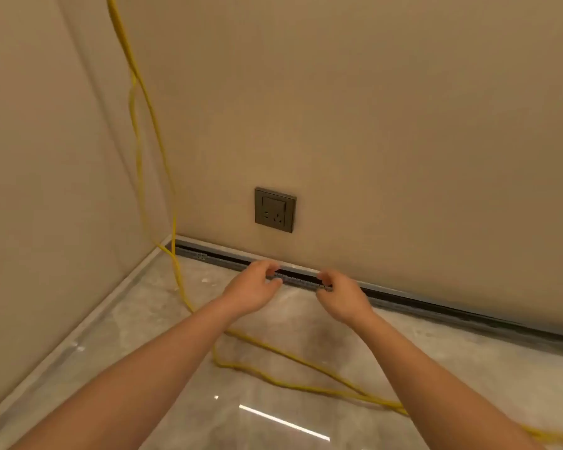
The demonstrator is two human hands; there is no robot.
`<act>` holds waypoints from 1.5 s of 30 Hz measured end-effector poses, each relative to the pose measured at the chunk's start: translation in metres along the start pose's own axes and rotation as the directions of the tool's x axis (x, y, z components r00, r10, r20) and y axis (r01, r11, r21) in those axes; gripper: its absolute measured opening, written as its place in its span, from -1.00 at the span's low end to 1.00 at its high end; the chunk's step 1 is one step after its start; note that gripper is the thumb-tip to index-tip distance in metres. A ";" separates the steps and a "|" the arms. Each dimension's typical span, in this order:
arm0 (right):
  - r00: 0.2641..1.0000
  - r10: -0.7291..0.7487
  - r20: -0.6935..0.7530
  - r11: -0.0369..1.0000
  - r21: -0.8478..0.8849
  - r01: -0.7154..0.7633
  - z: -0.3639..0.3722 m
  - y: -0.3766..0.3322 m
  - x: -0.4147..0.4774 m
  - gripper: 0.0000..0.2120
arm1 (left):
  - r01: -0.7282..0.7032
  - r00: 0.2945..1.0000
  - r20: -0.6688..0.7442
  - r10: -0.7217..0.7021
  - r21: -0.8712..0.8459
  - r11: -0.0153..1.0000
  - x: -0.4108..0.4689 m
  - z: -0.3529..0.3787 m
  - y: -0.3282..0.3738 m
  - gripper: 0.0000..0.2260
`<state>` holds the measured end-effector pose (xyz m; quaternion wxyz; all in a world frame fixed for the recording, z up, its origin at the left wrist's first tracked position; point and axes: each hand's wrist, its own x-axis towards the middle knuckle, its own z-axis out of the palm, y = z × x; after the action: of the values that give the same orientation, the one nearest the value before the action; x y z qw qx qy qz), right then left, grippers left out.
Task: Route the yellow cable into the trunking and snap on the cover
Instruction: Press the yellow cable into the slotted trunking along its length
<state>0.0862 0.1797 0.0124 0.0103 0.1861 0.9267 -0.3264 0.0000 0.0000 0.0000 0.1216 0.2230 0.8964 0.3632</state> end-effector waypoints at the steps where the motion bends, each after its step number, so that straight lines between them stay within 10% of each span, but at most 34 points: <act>1: 1.000 0.012 -0.001 0.999 -0.038 -0.012 0.001 0.003 0.006 -0.61 | 0.001 1.000 0.008 -0.001 0.037 0.999 0.006 0.002 -0.002 -0.65; 15: 0.993 -0.107 -0.055 0.871 -0.486 0.067 0.033 0.026 0.035 -0.70 | -0.133 0.988 -0.023 0.152 0.370 0.919 0.044 0.029 -0.040 -0.64; 27: 0.996 -0.074 -0.048 0.912 -0.407 0.048 0.042 0.019 0.012 -0.78 | -0.107 0.993 0.003 0.115 0.389 0.915 0.011 0.019 -0.046 -0.80; 38: 0.998 -0.068 0.006 0.747 -0.662 0.055 0.031 0.017 -0.014 -0.69 | -0.165 0.971 0.204 0.125 0.195 0.967 -0.023 0.007 -0.042 -0.75; 45: 0.994 -0.106 0.006 0.897 -0.431 0.098 0.036 0.007 -0.023 -0.87 | -0.269 0.959 0.169 0.227 0.293 0.917 -0.043 -0.003 -0.048 -0.74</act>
<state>0.1066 0.1548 -0.0163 0.0262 0.1334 0.9844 -0.1119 0.0215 -0.0531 -0.0296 0.0963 0.3749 0.8971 0.2133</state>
